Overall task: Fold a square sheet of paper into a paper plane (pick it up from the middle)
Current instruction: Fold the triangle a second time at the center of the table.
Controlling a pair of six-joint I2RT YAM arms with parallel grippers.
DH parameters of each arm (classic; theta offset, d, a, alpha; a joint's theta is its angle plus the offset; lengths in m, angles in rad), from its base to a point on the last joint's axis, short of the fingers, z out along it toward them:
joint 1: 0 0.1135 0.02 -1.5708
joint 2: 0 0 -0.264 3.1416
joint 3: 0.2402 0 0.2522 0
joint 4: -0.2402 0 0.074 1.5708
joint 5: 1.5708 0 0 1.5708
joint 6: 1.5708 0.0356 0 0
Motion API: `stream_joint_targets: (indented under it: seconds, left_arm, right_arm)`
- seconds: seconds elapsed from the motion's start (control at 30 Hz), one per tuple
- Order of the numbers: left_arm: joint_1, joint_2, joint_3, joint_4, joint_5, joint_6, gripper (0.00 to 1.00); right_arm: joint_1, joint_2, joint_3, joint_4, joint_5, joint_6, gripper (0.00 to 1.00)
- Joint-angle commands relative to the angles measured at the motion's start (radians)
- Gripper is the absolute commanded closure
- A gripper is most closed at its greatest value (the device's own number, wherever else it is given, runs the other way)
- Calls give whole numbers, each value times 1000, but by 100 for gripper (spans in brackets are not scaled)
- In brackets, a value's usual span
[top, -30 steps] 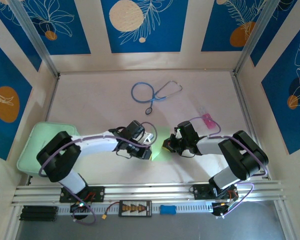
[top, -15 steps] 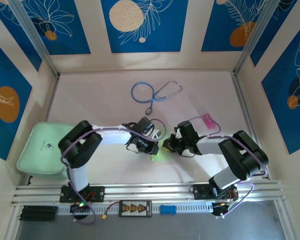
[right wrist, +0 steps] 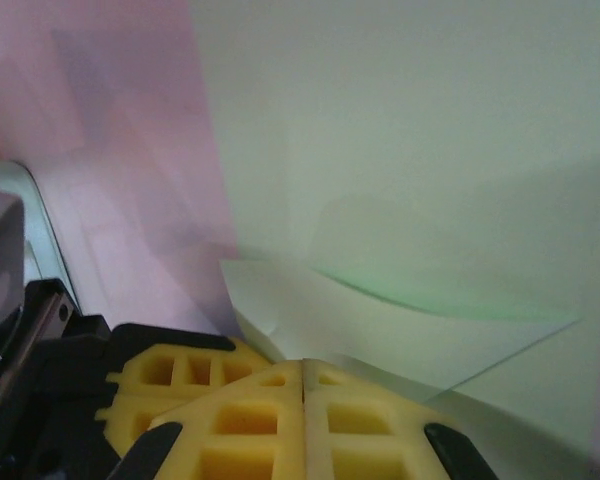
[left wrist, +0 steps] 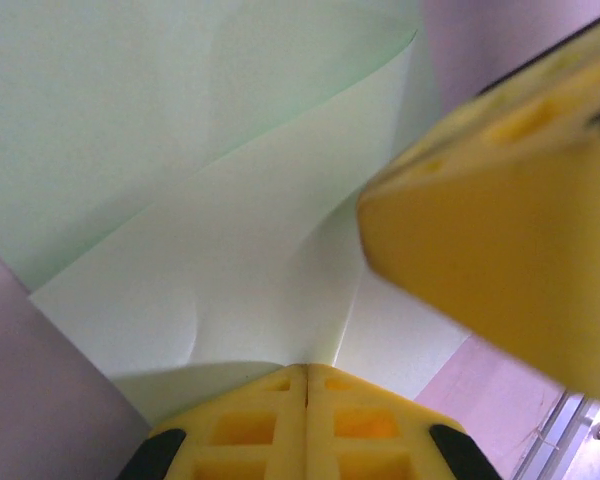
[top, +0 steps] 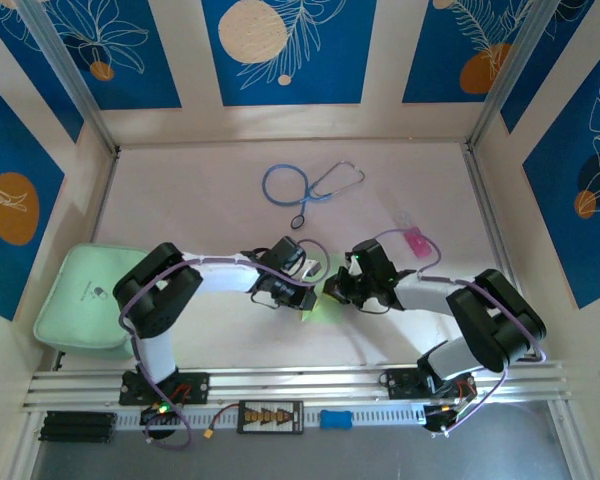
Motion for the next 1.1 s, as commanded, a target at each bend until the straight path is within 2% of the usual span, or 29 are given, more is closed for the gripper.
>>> stream_joint_targets:
  seconds: [0.0,0.13,0.4,0.6,0.8,1.07]
  left_arm:
    - [-7,19,-43,-103,-74,14,98]
    - [-7,17,-44,-104,-74,10,100]
    - [-8,27,-40,-108,-68,13,100]
    - [-8,25,-40,-109,-68,13,100]
    - [-7,14,-43,-107,-70,6,100]
    - [-7,17,-32,-114,-67,9,100]
  right_arm:
    - [27,49,3,10,13,19,94]
    - [-3,93,-48,26,45,39,95]
    - [-187,52,-40,2,-26,-32,95]
    - [-272,29,-20,-34,-56,-67,95]
    - [-195,-104,-23,-70,-36,-65,93]
    - [-95,-19,-18,15,-63,-24,92]
